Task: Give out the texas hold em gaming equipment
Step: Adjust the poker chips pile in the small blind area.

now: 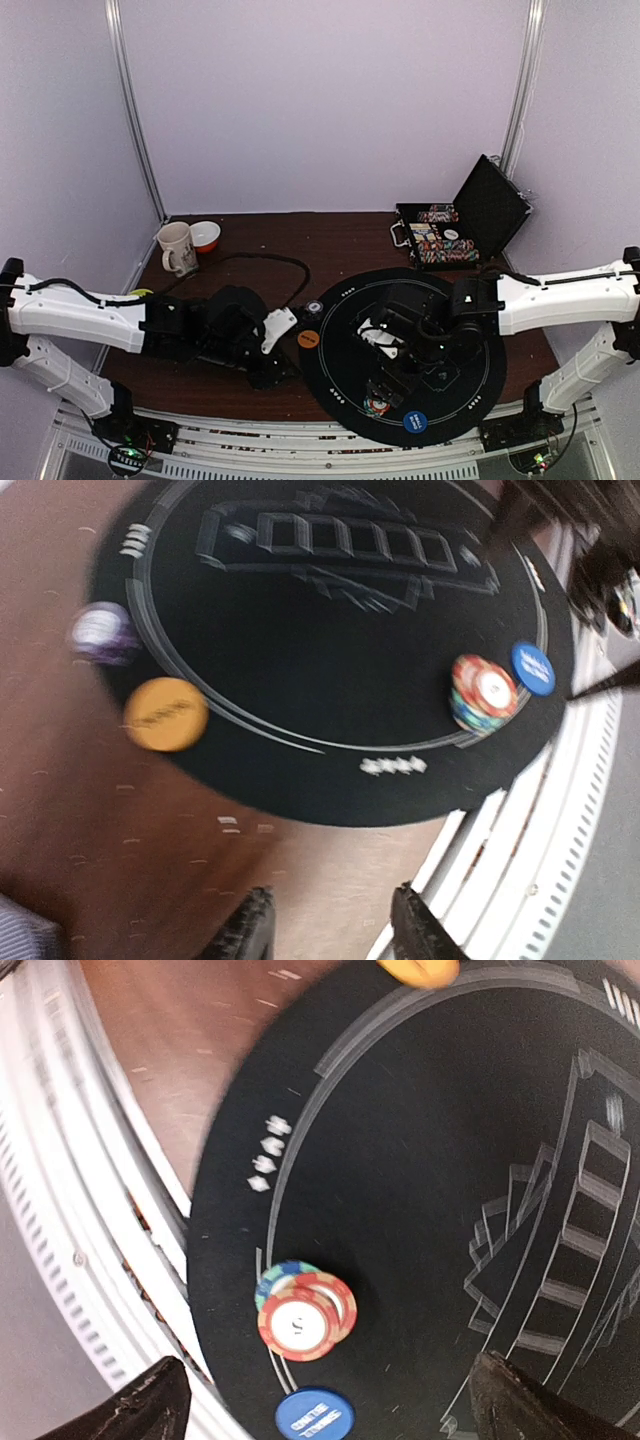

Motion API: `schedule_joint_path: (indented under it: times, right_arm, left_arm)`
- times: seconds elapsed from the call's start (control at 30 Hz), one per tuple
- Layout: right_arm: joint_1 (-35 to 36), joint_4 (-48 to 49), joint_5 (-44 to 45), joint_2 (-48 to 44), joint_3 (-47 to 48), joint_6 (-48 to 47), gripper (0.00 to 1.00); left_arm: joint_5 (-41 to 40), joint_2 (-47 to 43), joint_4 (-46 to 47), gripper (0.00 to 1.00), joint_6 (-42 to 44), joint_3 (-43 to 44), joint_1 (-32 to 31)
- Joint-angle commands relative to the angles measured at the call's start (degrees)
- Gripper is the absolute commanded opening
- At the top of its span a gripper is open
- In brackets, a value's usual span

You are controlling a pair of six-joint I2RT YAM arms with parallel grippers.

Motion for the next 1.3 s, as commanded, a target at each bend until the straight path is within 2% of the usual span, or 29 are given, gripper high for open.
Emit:
schedule_joint_path:
  times: [0.0,0.13,0.33,0.47,0.67,1.03,1.27]
  right_arm:
    - [1.23,8.10,-1.02,-6.69,-2.33,-28.11,1.00]
    - [1.19,11.04,-10.27,-9.84,-6.53,-49.15,1.00]
    - [0.28,1.94,-9.75,-0.34,-3.07,-57.54,1.00]
    - [0.18,-1.06,-11.74,5.22,-1.25,-57.99,1.00]
    - [0.11,3.17,-9.32,6.95,-2.84,-57.35,1.00]
    - [-0.38,4.09,-8.49,12.54,-1.70,-58.33,1.00]
    - [-1.42,2.91,-9.47,16.25,-0.93,-58.48,0.92]
  left_arm:
    - [-3.00,-8.26,-5.27,0.54,-1.16,-0.15,5.66]
    - [-4.13,-11.65,-12.18,0.74,-1.56,2.51,9.65]
    - [-3.57,-13.04,-16.12,0.86,-1.90,2.44,15.00]
    - [-3.40,-12.91,-15.74,0.87,-0.93,1.82,16.06]
    - [-2.05,-12.00,-13.94,0.87,-0.14,0.85,16.03]
    - [-0.85,-10.73,-12.86,0.87,0.69,0.41,16.08]
    - [-1.29,-9.68,-12.70,0.87,1.26,0.75,16.08]
